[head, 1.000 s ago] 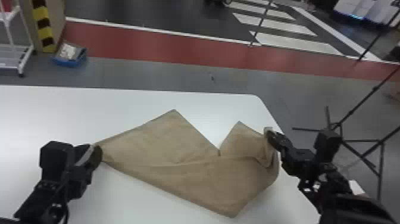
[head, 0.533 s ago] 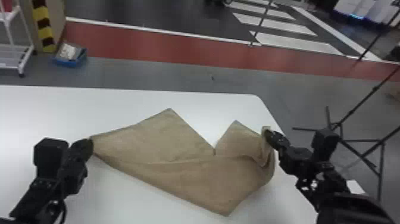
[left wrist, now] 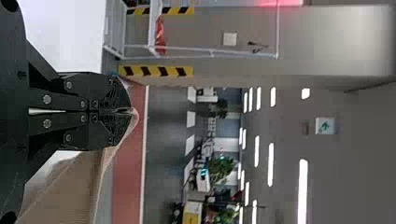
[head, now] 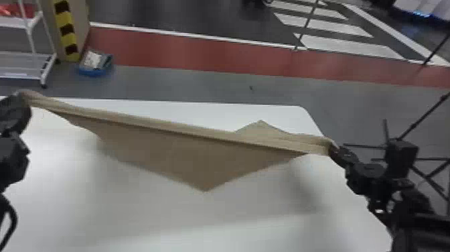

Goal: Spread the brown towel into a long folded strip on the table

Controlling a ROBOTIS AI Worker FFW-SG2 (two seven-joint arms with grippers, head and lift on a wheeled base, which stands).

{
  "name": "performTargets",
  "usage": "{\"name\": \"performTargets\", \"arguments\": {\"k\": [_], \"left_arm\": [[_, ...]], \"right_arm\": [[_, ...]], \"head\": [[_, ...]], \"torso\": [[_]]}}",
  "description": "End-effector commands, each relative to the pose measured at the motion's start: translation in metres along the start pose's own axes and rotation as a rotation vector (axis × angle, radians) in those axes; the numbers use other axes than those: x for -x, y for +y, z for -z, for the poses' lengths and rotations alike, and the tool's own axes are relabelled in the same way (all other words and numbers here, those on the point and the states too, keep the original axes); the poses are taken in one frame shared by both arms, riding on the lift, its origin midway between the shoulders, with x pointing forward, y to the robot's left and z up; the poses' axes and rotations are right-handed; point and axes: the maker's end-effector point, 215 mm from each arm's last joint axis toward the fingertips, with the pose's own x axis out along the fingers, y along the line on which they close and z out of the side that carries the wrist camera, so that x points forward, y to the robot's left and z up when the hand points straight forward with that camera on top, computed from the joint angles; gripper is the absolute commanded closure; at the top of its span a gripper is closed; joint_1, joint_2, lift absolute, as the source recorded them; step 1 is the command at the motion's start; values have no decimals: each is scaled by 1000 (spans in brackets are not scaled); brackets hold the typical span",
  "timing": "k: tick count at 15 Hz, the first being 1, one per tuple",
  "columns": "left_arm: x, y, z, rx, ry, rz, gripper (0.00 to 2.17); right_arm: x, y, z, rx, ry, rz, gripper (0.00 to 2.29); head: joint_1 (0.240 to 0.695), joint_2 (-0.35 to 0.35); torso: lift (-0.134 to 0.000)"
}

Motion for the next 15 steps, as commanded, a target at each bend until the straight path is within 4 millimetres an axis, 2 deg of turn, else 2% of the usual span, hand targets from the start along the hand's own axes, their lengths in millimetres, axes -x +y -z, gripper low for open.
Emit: {"name": "performTargets", "arguments": {"k": [1, 2, 4, 7, 8, 9, 10, 12, 13, 15], "left_arm": [[12, 36, -38, 22, -73, -59, 1706], [13, 33, -33, 25, -59, -45, 1706], [20, 20, -10, 19, -13, -10, 1706], [26, -9, 17, 2, 32, 31, 1706], [27, -13, 19, -13, 34, 31, 1706], [29, -17, 20, -28, 35, 29, 1706], [32, -20, 19, -27, 34, 33, 1706], [34, -20, 15, -30, 27, 30, 1706], [34, -18, 14, -34, 24, 27, 1706], [35, -16, 15, -34, 28, 23, 1706]], "right_arm": [[1, 4, 15, -14, 25, -38, 1224], [1, 9, 28, -21, 47, -49, 1224], [-6, 32, 53, -32, 91, -89, 1220], [-9, 54, 72, -41, 139, -141, 1217], [-8, 58, 77, -38, 153, -150, 1133], [-7, 64, 82, -31, 164, -159, 940], [-5, 65, 83, -30, 163, -163, 792], [3, 52, 72, -19, 131, -136, 167], [11, 37, 58, -1, 87, -107, 22], [29, 20, 35, 67, 2, -79, 26]], "head": [[695, -278], [695, -264], [695, -241], [695, -237], [695, -240], [695, -241], [695, -243], [695, -247], [695, -253], [695, -269]], "torso": [[-119], [-119], [-119], [-119], [-119], [-119], [-119], [-119], [-119], [-119]]}}
